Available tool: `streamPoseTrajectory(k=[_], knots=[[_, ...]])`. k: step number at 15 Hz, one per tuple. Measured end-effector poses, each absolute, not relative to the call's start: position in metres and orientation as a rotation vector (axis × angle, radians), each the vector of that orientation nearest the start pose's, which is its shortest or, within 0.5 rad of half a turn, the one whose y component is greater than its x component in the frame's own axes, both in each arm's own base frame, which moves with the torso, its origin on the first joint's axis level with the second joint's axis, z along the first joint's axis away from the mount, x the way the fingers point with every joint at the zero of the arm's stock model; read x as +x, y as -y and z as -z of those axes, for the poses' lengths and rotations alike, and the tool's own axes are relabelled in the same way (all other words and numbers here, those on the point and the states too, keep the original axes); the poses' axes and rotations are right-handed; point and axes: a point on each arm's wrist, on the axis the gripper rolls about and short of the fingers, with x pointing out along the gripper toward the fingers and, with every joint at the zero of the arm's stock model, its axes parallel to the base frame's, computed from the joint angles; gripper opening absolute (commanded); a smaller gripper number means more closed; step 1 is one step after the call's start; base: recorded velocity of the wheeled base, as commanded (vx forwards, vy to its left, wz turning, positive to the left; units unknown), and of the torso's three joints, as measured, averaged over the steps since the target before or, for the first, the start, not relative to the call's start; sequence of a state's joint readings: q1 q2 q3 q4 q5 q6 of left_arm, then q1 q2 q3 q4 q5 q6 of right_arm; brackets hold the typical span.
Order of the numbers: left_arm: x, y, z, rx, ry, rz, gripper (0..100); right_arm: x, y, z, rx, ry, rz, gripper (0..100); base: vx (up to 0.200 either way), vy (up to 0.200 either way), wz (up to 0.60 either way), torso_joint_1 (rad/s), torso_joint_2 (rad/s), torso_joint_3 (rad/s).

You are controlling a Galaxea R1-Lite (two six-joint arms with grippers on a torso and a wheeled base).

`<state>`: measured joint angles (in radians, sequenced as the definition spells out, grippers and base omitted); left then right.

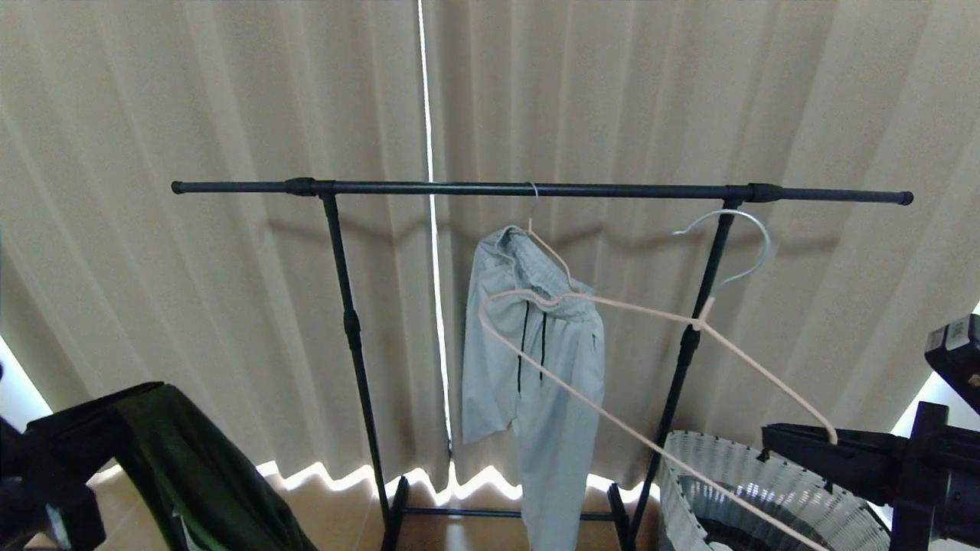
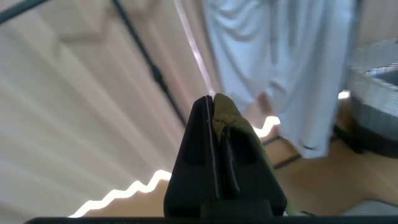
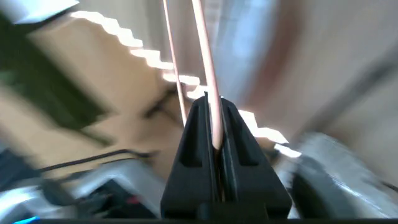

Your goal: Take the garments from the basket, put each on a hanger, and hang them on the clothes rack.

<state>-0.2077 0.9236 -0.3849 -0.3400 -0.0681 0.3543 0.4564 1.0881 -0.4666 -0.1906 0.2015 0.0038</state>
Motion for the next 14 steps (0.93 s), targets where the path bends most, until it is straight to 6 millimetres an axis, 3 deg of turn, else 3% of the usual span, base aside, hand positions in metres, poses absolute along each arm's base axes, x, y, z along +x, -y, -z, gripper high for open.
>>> streamPoseTrajectory(k=[5, 8, 10, 14], knots=[[0.163, 0.050, -0.220, 0.369, -0.202, 0.263, 0, 0.116, -0.103, -0.189, 0.002, -0.486, -0.849, 0, 0.000, 0.000, 0.00, 0.000, 0.00, 0.000], [0.193, 0.061, -0.225, 0.258, -0.284, 0.215, 0, 0.110, -0.117, -0.193, 0.022, -0.507, -0.929, 0, 0.000, 0.000, 0.00, 0.000, 0.00, 0.000], [0.205, 0.068, -0.228, 0.163, -0.342, 0.193, 0, 0.107, -0.123, -0.194, 0.015, -0.511, -0.964, 0, 0.000, 0.000, 0.00, 0.000, 0.00, 0.000], [0.212, 0.085, -0.235, 0.106, -0.356, 0.236, 0, 0.113, -0.135, -0.195, 0.007, -0.527, -0.982, 0, 0.000, 0.000, 0.00, 0.000, 0.00, 0.000]])
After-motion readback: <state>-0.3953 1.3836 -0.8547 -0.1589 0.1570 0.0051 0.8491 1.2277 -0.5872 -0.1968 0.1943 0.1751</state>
